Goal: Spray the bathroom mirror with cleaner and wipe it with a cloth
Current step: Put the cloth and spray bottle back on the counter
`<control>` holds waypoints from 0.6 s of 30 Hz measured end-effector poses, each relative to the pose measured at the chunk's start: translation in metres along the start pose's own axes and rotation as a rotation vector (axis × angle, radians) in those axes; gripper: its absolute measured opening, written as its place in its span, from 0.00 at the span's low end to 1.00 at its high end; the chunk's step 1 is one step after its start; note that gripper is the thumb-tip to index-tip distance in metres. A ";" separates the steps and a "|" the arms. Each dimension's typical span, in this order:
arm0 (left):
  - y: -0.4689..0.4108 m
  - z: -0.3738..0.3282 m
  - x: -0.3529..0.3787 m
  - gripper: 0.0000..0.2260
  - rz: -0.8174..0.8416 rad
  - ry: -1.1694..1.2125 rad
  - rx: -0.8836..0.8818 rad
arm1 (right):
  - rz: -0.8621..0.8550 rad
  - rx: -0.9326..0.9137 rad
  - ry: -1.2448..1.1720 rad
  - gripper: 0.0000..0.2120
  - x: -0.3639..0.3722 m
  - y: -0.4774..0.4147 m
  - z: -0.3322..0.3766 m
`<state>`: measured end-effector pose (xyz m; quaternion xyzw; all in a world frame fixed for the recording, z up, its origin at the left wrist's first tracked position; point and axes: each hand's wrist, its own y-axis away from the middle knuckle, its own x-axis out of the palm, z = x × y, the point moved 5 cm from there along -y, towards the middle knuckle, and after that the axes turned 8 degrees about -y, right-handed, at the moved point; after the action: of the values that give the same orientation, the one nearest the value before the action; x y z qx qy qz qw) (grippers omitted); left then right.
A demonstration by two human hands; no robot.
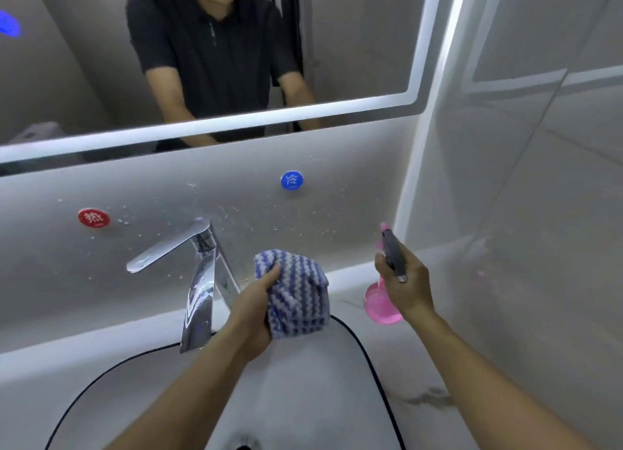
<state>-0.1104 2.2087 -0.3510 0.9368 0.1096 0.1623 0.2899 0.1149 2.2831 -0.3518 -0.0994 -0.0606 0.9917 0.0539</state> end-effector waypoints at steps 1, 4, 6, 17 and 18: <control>-0.003 0.005 0.002 0.14 0.000 0.014 -0.023 | -0.030 0.016 0.005 0.20 0.001 -0.003 -0.010; -0.024 0.006 0.020 0.12 -0.047 -0.070 -0.024 | -0.157 0.030 0.005 0.21 -0.005 -0.007 -0.035; -0.045 0.001 0.036 0.05 -0.162 -0.232 0.001 | -0.232 -0.004 0.035 0.21 -0.013 -0.005 -0.042; -0.150 0.032 0.146 0.17 -0.083 -0.470 -0.098 | -0.251 -0.241 0.032 0.21 -0.048 -0.010 -0.024; -0.151 0.037 0.138 0.18 -0.118 -0.523 -0.109 | -0.246 -0.232 0.007 0.20 -0.045 -0.016 -0.027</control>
<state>0.0142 2.3536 -0.4339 0.9218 0.0765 -0.0964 0.3675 0.1654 2.2966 -0.3674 -0.1001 -0.1863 0.9636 0.1633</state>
